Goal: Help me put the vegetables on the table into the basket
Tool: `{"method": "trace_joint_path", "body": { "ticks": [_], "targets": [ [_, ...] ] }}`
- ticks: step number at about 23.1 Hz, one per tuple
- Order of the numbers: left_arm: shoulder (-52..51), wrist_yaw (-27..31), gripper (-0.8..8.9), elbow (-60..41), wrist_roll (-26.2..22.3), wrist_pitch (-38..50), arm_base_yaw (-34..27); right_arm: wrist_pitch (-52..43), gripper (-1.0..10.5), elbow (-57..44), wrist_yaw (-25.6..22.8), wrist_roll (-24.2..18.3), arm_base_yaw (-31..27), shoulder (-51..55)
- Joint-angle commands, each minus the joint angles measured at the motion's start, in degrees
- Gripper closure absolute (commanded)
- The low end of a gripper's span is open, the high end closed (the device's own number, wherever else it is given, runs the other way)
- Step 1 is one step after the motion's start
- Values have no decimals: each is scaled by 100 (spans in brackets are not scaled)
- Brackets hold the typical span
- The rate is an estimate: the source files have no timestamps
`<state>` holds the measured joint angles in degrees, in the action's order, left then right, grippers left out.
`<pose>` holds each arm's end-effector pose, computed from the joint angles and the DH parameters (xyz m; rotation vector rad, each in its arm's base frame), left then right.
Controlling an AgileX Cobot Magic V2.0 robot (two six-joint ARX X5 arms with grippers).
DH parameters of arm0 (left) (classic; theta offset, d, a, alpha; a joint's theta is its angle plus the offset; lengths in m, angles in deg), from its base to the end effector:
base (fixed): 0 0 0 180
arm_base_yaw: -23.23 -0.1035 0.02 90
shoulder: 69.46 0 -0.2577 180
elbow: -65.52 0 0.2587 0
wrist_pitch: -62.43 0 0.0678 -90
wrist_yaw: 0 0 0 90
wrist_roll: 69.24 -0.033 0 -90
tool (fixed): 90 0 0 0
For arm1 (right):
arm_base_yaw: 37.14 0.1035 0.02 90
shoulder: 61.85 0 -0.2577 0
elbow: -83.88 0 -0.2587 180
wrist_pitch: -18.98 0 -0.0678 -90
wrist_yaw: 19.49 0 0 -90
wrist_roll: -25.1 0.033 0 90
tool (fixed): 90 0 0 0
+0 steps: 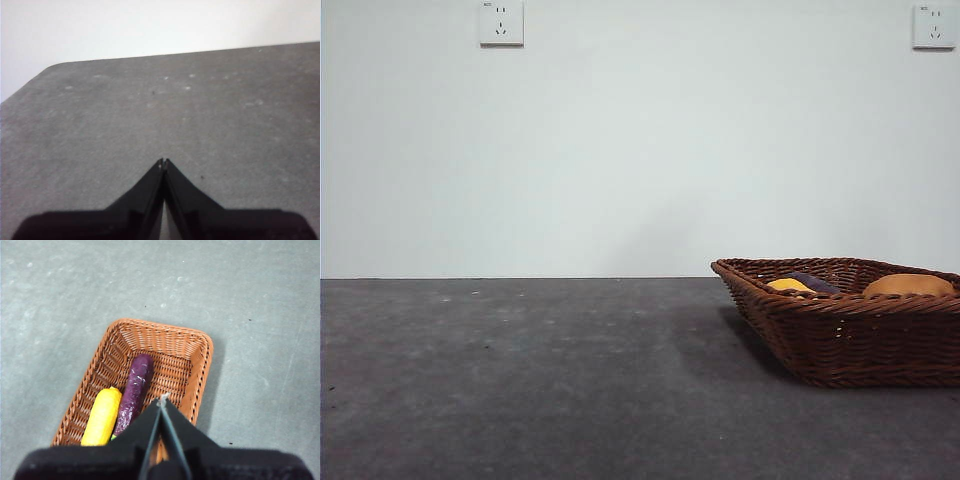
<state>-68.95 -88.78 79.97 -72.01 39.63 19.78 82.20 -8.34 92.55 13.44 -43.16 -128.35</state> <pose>0.1127 0.0075 0.1526 0.0452 0.1566 0.0776 0.2315 -0.0120 0.3680 -0.0156 0.6806 0.3375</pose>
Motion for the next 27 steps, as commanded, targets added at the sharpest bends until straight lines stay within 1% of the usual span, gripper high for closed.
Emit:
{"method": "trace_joint_path", "body": {
  "ticks": [1, 12, 13, 14, 15, 17, 18, 20, 22, 24, 27],
  "targets": [
    [79, -15, 817, -59, 122, 37, -20, -33, 946, 0, -2, -44, 4, -13],
    [455, -15, 817, -59, 122, 37, -20, -33, 946, 0, 0, -46, 7, -13],
    [472, -15, 817, -59, 122, 39, -20, -109, 946, 0, -90, -142, 4, -7],
    [492, -15, 817, -59, 122, 37, -20, -144, 946, 0, -282, -210, 4, 83],
    [507, -15, 817, -59, 122, 37, -20, -118, 946, -2, -396, -129, 7, 219],
    [525, -15, 817, -59, 122, 39, -20, -26, 946, -72, -354, 190, 13, 678],
    [525, -15, 817, -59, 122, 39, -20, -205, 946, -197, -354, 330, 37, 970],
    [525, -15, 817, -59, 122, 39, -20, -964, 946, -699, -358, 529, 44, 1611],
    [522, -15, 817, -59, 122, 39, -20, -1615, 946, -1475, -363, 654, 44, 2367],
    [522, -15, 817, -59, 122, 39, -20, -1965, 946, -2280, -372, 734, 44, 3086],
    [522, -15, 817, -59, 122, 39, -20, -2387, 946, -3519, -584, 732, 44, 4011]
  ]
}}
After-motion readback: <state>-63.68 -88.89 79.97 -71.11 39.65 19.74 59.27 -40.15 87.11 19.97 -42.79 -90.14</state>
